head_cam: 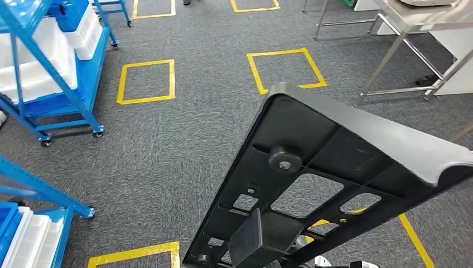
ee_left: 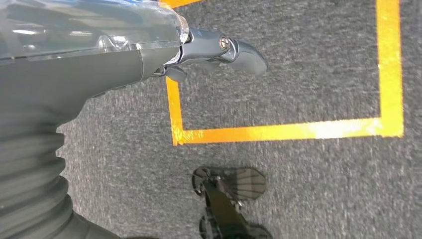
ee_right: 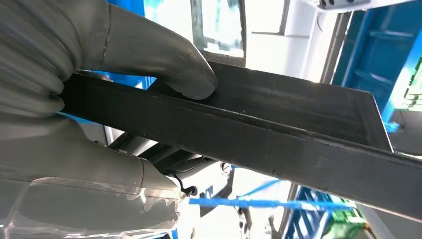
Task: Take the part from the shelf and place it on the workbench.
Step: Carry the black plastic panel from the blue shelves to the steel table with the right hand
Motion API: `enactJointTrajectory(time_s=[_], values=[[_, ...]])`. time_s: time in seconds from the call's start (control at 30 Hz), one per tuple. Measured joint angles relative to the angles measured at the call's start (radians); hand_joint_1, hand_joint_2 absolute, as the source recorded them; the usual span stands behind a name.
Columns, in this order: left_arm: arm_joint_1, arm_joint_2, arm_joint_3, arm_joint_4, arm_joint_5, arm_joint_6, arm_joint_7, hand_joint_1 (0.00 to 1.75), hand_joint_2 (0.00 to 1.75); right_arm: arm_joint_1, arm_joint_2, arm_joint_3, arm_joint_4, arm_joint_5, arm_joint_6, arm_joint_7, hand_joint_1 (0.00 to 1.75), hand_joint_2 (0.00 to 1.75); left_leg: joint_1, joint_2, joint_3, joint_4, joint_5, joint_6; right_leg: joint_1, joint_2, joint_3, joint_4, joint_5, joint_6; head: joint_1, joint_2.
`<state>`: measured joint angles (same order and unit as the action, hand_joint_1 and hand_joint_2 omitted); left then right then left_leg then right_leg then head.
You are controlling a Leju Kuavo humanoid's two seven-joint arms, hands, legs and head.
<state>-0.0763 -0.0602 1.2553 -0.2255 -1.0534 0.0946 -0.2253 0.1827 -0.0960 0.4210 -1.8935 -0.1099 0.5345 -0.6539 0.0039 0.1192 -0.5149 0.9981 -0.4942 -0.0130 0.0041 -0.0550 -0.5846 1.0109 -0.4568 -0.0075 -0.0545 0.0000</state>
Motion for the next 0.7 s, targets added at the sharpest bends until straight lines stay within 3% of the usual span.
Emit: enactJointTrajectory(time_s=[0.1,0.2,0.27,0.37,0.43,0.5,0.57,0.6,0.67,0.7], values=[[-0.003,-0.002,-0.001,0.000,0.000,0.003,0.001,0.00,1.75,0.004,0.002,-0.001,-0.007,0.002,0.003,0.000,1.75,1.75,0.004,-0.002,0.002,0.004,-0.009,-0.010,-0.010,0.019,0.006,-0.009,0.007,-0.010,0.000,0.000],[-0.004,-0.002,-0.001,0.000,0.000,0.003,0.001,0.00,1.75,0.005,0.002,-0.001,-0.007,0.002,0.004,0.000,1.75,1.75,0.005,-0.005,0.002,0.006,-0.010,-0.010,-0.009,0.020,0.006,-0.009,0.006,-0.010,0.000,0.000],[-0.004,-0.002,-0.001,0.000,0.001,0.004,0.000,0.00,1.75,0.004,0.003,-0.002,-0.008,0.002,0.005,0.000,1.75,1.75,0.006,-0.024,0.000,0.017,-0.018,-0.011,-0.008,0.024,0.006,-0.010,0.007,-0.012,0.000,0.000],[-0.003,-0.003,-0.001,0.000,0.005,0.007,-0.006,0.00,1.75,-0.007,0.007,-0.003,-0.008,0.001,0.010,0.000,1.75,1.75,0.007,-0.079,-0.033,0.096,-0.067,-0.013,-0.009,0.039,0.006,-0.011,0.008,-0.020,0.000,0.000],[0.000,-0.006,-0.001,0.000,0.006,0.007,-0.010,0.00,1.75,-0.025,0.011,-0.003,-0.005,-0.002,0.018,0.000,1.75,1.75,0.008,-0.099,-0.083,0.202,-0.113,-0.016,-0.007,0.060,0.005,-0.011,0.009,-0.023,0.000,0.000],[0.000,-0.006,-0.001,0.000,0.006,0.004,-0.020,0.00,1.75,-0.121,0.010,-0.002,0.016,-0.050,0.019,0.002,1.75,1.75,0.013,-0.135,-0.082,0.168,-0.062,-0.018,-0.008,0.113,0.004,0.000,0.007,-0.019,0.000,0.000],[-0.004,-0.006,-0.001,0.000,0.006,-0.002,-0.028,0.00,1.75,-0.232,0.004,0.000,0.037,-0.119,0.008,0.008,1.75,1.75,0.018,-0.177,-0.042,0.045,0.013,-0.015,-0.010,0.163,-0.005,0.017,0.005,-0.006,0.000,0.000],[-0.005,-0.006,-0.001,0.000,0.006,-0.003,-0.030,0.00,1.75,-0.258,0.001,0.002,0.041,-0.139,0.004,0.012,1.75,1.75,0.018,-0.187,-0.037,0.030,0.013,-0.011,-0.010,0.173,-0.011,0.019,0.006,0.001,0.000,0.000],[-0.007,-0.005,-0.001,0.000,0.006,-0.005,-0.032,0.00,1.75,-0.300,-0.005,0.006,0.044,-0.167,-0.005,0.029,1.75,1.75,0.015,-0.173,-0.039,0.024,0.018,0.002,-0.014,0.189,-0.021,0.019,0.012,0.016,0.000,0.000],[-0.009,-0.005,-0.001,0.000,0.006,-0.005,-0.032,0.00,1.75,-0.320,-0.008,0.010,0.045,-0.179,-0.010,0.041,1.75,1.75,0.015,-0.162,-0.039,0.019,0.022,0.010,-0.014,0.178,-0.026,0.024,0.009,0.020,0.000,0.000]])
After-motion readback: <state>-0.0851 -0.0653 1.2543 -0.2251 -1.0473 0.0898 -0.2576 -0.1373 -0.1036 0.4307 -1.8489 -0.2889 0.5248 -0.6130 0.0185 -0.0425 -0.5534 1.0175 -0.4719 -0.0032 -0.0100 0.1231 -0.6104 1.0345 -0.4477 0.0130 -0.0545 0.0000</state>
